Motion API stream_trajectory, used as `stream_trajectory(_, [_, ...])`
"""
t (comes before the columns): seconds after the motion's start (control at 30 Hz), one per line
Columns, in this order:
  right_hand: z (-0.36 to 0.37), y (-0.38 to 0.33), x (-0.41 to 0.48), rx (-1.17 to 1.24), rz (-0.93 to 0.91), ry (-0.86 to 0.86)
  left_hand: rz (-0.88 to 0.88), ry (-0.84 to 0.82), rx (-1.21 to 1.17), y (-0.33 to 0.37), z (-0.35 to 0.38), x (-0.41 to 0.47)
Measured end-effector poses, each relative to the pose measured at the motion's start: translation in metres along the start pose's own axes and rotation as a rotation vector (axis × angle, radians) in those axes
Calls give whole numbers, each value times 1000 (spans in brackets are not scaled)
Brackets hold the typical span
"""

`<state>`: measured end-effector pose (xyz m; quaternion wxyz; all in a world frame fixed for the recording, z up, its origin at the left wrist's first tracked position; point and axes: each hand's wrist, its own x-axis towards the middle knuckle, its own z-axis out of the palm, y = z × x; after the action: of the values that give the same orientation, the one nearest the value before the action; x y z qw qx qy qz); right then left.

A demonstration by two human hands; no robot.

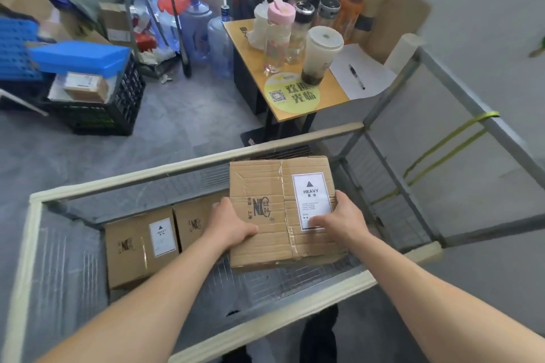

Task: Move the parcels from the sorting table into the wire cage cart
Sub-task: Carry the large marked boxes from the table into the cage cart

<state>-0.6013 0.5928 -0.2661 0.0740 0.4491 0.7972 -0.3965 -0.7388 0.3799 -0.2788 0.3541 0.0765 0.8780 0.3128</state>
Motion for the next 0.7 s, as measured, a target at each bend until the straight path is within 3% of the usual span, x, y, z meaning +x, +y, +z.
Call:
stream_trajectory(0.37, [41, 72, 110, -100, -17, -169, -226, -7, -52, -25, 95, 70])
stream_trajectory(0.7, [93, 141, 242, -210, -47, -251, -288, 6, -43, -53, 187, 187])
